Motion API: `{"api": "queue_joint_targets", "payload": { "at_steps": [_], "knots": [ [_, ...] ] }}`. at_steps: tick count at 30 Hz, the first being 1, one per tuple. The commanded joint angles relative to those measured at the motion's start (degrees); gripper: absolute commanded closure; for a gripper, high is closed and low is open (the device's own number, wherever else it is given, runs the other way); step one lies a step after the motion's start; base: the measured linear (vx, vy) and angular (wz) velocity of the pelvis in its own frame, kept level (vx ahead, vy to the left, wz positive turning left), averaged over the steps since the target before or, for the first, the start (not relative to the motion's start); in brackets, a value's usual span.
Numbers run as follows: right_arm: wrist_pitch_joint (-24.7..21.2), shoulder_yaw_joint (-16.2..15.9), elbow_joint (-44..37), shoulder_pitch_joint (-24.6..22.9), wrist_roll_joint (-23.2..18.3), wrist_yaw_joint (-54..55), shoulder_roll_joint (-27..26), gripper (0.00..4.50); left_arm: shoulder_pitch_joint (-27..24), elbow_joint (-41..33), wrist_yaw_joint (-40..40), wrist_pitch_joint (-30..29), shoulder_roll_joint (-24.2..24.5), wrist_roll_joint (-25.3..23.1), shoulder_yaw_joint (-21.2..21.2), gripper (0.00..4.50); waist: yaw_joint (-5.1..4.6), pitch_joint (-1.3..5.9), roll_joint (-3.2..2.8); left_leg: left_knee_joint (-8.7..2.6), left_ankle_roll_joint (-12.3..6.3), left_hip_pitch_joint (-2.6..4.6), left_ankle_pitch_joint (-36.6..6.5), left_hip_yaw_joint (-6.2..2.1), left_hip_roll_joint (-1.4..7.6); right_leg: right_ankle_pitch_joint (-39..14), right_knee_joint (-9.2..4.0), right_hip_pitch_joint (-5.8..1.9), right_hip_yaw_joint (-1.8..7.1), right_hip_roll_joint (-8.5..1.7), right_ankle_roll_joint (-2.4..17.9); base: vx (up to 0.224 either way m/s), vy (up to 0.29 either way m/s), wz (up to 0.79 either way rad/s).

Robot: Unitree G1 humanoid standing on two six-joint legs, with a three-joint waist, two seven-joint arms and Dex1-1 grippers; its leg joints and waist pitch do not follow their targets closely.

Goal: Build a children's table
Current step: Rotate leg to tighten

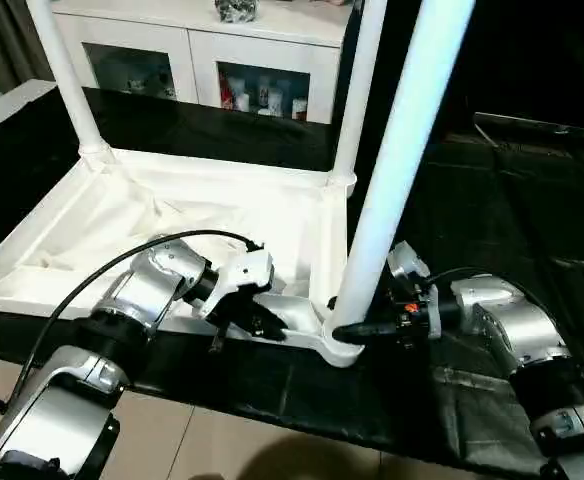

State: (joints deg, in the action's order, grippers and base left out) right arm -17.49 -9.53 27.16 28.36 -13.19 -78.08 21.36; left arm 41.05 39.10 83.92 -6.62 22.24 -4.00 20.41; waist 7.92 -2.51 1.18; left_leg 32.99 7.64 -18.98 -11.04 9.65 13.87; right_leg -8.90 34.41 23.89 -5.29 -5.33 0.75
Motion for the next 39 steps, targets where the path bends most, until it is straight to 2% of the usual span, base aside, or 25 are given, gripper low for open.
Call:
{"api": "queue_joint_targets", "payload": {
  "at_steps": [1,2,4,7,8,10,12,16,17,19,22,23,24,27,28,29,33,37,39],
  "knots": [
    [-2.8,-0.4,-0.4,0.1,0.8,7.2,-3.9,2.32,2.0,2.2,-6.5,-2.2,-3.6,0.0,-0.8,4.5,-0.6,3.31,0.14,-3.7,-1.12,-0.54,-12.0,1.1,-1.14,-22.3,-4.55,-3.41,2.15,-2.02,8.1,0.0,0.0,0.0],
    [-3.1,-0.1,-0.2,0.1,1.5,10.6,-5.4,2.35,2.7,3.3,-9.4,-3.3,-4.8,0.1,-1.8,4.5,-0.66,3.31,0.26,-3.62,-0.81,-0.34,-12.3,1.11,-1.34,-24.5,-4.9,-3.25,2.08,-2.05,7.1,0.0,0.0,0.0],
    [-3.5,0.3,0.9,0.5,2.9,16.4,-7.8,2.38,3.7,4.8,-13.3,-5.0,-6.4,0.5,-3.2,4.5,-1.11,3.31,0.28,-3.71,-0.3,-0.54,-12.1,0.91,-1.5,-26.5,-5.14,-3.38,1.9,-2.11,5.8,0.0,0.0,0.0],
    [-4.4,1.5,3.3,1.8,4.5,24.7,-11.0,2.42,4.9,6.2,-18.0,-7.4,-8.4,0.9,-4.8,4.5,-2.24,3.28,0.12,-3.8,-0.24,-0.78,-12.7,0.7,-1.58,-27.2,-5.28,-3.37,1.73,-2.04,5.4,0.0,0.0,0.0],
    [-4.9,3.0,5.3,3.2,5.2,31.8,-13.7,2.44,5.7,7.5,-22.1,-8.6,-10.0,1.1,-6.0,4.5,-2.78,3.32,0.03,-3.69,-0.25,-0.64,-13.4,0.73,-1.67,-27.3,-5.34,-3.08,1.72,-1.98,5.7,0.0,0.0,0.0],
    [-4.6,3.5,6.4,4.1,5.9,36.0,-15.1,2.46,6.3,8.2,-24.8,-9.2,-11.0,1.2,-6.9,4.5,-3.21,3.32,0.04,-3.72,-0.26,-0.86,-13.5,0.61,-1.77,-27.7,-5.45,-3.3,1.55,-1.92,5.5,0.0,0.0,0.0],
    [-4.4,4.7,7.8,5.5,6.9,41.7,-17.5,2.5,7.3,9.5,-29.4,-9.5,-12.7,1.7,-8.8,4.5,-3.48,3.37,0.07,-3.67,-0.52,-0.66,-13.6,0.69,-1.75,-26.8,-5.51,-3.14,1.63,-1.89,5.8,0.0,0.0,0.0],
    [-5.0,6.0,8.7,6.8,7.4,46.2,-19.8,2.51,8.0,10.3,-33.0,-9.0,-14.0,1.6,-10.1,4.5,-3.61,3.59,0.02,-3.73,-0.9,-0.74,-12.4,0.71,-1.67,-22.7,-5.03,-3.28,1.81,-1.79,7.3,0.0,0.0,0.0],
    [-4.5,7.3,9.1,7.3,6.4,46.9,-21.0,2.51,7.9,10.0,-33.7,-9.1,-14.4,1.4,-10.2,4.5,-3.64,3.61,0.19,-3.75,-1.36,-0.91,-11.4,0.8,-1.54,-19.2,-4.65,-3.43,2.02,-1.8,8.3,0.0,0.0,0.0],
    [-3.2,7.8,8.9,7.2,5.6,45.8,-21.4,1.86,7.8,9.7,-33.5,-9.1,-14.5,1.3,-10.0,4.5,-3.55,3.74,0.05,-3.69,-1.77,-0.91,-10.5,0.84,-1.47,-15.9,-4.21,-3.55,2.12,-1.85,9.7,0.0,0.0,0.0],
    [-2.7,7.7,8.2,6.8,4.9,44.8,-21.4,1.79,7.4,9.4,-32.5,-8.8,-14.1,1.0,-9.5,4.5,-3.57,3.8,0.01,-3.66,-2.26,-0.96,-9.2,0.87,-1.42,-12.2,-3.76,-3.76,2.22,-1.84,11.2,0.0,0.0,0.0],
    [-2.5,7.7,7.4,6.3,4.5,43.6,-21.1,1.49,7.2,9.3,-31.7,-8.6,-13.8,0.7,-9.4,4.5,-3.57,3.84,-0.04,-3.63,-2.55,-0.87,-8.7,0.94,-1.42,-10.5,-3.6,-3.86,2.28,-1.86,11.9,0.0,0.0,0.0],
    [-2.4,7.7,7.0,6.0,4.3,42.9,-20.9,1.4,7.1,9.2,-31.3,-8.4,-13.6,0.6,-9.3,4.5,-3.55,3.8,-0.05,-3.65,-2.74,-0.88,-8.6,0.98,-1.4,-10.1,-3.63,-3.89,2.29,-1.89,12.2,0.0,0.0,0.0],
    [-2.2,7.7,5.9,5.0,4.0,40.6,-19.5,1.29,6.6,8.7,-29.2,-7.7,-12.6,0.7,-8.9,4.5,-3.51,3.73,-0.19,-3.69,-2.85,-0.86,-9.3,0.99,-1.41,-10.9,-3.74,-3.98,2.29,-1.95,12.2,0.0,0.0,0.0],
    [-1.9,7.6,5.6,4.6,4.2,39.6,-18.7,1.02,6.4,8.5,-28.2,-7.5,-12.2,0.7,-8.7,4.5,-3.49,3.72,-0.06,-3.67,-2.94,-0.81,-9.5,1.04,-1.41,-11.2,-3.84,-3.98,2.3,-1.93,12.1,0.0,0.0,0.0],
    [-1.7,7.5,4.7,3.6,4.1,36.8,-16.9,0.94,6.0,8.0,-26.1,-6.9,-11.3,0.7,-8.3,4.5,-3.36,3.71,-0.2,-3.74,-3.0,-0.85,-9.4,0.96,-1.36,-11.2,-3.81,-4.07,2.31,-1.98,12.1,0.0,0.0,0.0],
    [-1.7,7.4,2.5,2.1,2.4,31.6,-13.6,0.61,5.7,8.1,-23.6,-5.9,-9.8,0.3,-7.4,4.5,-3.12,3.74,-0.11,-3.63,-3.83,-0.79,-9.1,1.04,-1.23,-8.9,-3.64,-4.13,2.39,-1.96,13.0,0.0,0.0,0.0],
    [-1.1,6.8,0.0,0.2,0.9,22.6,-7.8,0.26,5.4,7.7,-18.0,-3.7,-7.7,0.1,-6.0,4.5,-2.64,3.65,-0.22,-3.65,-3.85,-0.72,-9.9,1.04,-1.22,-10.1,-3.81,-4.21,2.33,-1.94,13.0,0.0,0.0,0.0],
    [-1.8,6.9,-1.2,-0.4,-0.1,17.4,-4.7,0.14,4.7,6.2,-13.0,-2.2,-6.2,0.6,-4.9,4.5,-2.41,3.71,-0.09,-3.63,-3.91,-0.73,-10.0,1.07,-1.09,-10.4,-3.74,-4.24,2.29,-1.97,13.1,0.0,0.0,0.0]
  ]
}}
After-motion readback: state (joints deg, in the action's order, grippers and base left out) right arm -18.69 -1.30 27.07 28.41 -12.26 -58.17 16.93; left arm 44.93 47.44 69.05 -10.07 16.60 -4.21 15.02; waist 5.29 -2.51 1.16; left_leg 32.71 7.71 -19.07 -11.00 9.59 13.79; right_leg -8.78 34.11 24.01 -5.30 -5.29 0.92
